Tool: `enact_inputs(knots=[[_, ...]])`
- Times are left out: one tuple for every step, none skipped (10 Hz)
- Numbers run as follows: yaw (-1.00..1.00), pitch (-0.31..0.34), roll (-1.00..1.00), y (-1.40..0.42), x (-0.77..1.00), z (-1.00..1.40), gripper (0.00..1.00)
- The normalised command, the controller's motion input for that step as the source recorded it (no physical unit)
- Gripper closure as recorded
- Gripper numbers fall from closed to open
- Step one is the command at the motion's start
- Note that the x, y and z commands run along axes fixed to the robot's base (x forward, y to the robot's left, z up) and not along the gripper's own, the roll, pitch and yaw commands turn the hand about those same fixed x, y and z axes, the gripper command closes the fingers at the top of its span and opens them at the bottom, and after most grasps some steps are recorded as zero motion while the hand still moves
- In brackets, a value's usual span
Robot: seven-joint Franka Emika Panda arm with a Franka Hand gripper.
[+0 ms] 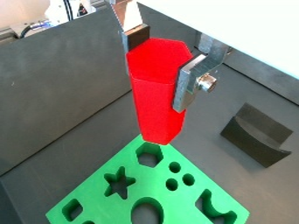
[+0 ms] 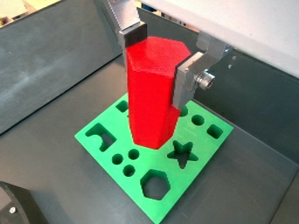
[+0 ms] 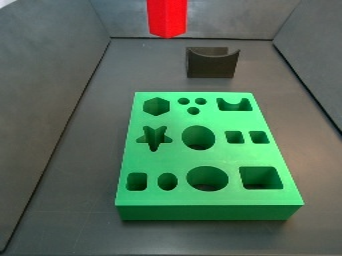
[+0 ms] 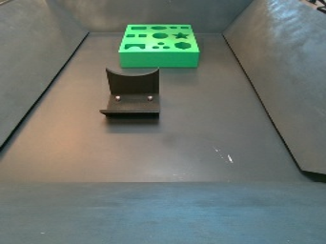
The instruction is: Insert the hexagon object.
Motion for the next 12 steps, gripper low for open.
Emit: enact_inputs(knots=[[0.0, 0.0, -0.02, 0.0, -0.21, -1.0, 1.0], [0.0, 0.0, -0.02, 0.0, -0.2, -1.0, 1.0], [0.0, 0.0, -0.07, 0.03, -0.12, -1.0, 1.0], [-0.01, 0.094, -0.14, 0.19, 0.18, -0.94, 1.0], [-0.01, 0.106, -0.19, 0.23, 0.27, -0.85, 1.0], [-0.01, 0.051, -0.22, 0.21, 0.19, -0.87, 1.0], [0.0, 0.0, -0.24, 0.17, 0.0, -0.92, 1.0], [0.0, -0.019, -0.19, 0.07, 0.0, -0.8, 1.0], [0.0, -0.043, -0.05, 0.0, -0.12, -0.57, 1.0], [0.09, -0.01, 0.0, 0.0, -0.12, -0.47, 1.0], [0.09, 0.021, 0.0, 0.01, 0.0, -0.45, 1.0], [0.04, 0.051, 0.0, 0.05, 0.09, -0.44, 1.0]])
